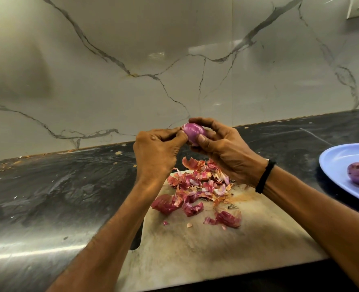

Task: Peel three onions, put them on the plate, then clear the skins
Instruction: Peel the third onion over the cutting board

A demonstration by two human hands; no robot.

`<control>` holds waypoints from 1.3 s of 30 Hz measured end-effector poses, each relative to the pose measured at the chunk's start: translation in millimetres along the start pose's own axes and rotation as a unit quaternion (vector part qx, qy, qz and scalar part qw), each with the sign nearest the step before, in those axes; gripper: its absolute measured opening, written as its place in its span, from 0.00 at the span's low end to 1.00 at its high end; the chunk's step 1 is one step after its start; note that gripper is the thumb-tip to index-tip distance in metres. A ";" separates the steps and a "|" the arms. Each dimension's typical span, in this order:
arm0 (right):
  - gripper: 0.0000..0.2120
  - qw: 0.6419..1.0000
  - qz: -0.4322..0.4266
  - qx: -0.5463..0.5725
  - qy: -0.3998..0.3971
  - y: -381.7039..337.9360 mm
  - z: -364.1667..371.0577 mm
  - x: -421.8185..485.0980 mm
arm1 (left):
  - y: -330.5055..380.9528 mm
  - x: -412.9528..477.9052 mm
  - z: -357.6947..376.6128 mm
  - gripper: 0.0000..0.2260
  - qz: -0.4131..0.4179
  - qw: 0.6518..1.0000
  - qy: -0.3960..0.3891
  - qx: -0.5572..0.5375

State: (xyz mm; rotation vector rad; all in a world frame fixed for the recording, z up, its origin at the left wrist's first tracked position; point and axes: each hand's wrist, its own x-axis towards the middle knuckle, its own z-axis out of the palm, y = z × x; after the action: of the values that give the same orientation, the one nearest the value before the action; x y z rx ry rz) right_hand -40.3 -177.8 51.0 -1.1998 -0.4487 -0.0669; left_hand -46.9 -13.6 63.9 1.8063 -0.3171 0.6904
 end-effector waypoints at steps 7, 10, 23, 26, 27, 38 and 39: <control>0.20 0.992 -0.042 -0.120 -0.008 2.9 -2.1 0.2 | -3.1 -3.0 2.9 0.12 -0.007 0.999 0.025 0.020; 0.20 0.987 -0.053 -0.154 -0.012 3.0 -2.4 -0.7 | -3.5 -3.8 2.9 0.12 -0.014 0.999 0.028 0.010; 0.19 0.993 -0.035 -0.110 -0.023 6.8 2.0 -1.9 | -1.7 -1.2 -0.1 0.06 -0.053 0.997 0.028 -0.053; 0.20 0.997 -0.026 -0.077 -0.021 4.1 0.7 -0.7 | 1.0 6.0 -4.9 0.04 -0.113 0.982 0.024 -0.148; 0.20 0.997 -0.023 -0.072 -0.020 3.9 -0.6 -0.2 | 1.8 7.8 -5.8 0.03 -0.131 0.975 0.018 -0.179; 0.20 0.997 -0.022 -0.069 -0.026 3.0 -5.9 2.5 | -3.5 16.5 -11.8 0.15 -0.159 0.954 -0.132 -0.216; 0.20 0.997 -0.022 -0.071 -0.026 1.4 -6.9 2.3 | -3.5 16.7 -12.6 0.14 -0.145 0.956 -0.136 -0.217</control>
State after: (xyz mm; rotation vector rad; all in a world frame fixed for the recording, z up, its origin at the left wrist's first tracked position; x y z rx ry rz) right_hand -35.7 -183.1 48.6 -1.3338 -0.5220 -0.1066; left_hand -35.5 1.3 73.8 1.4789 -0.3454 0.1442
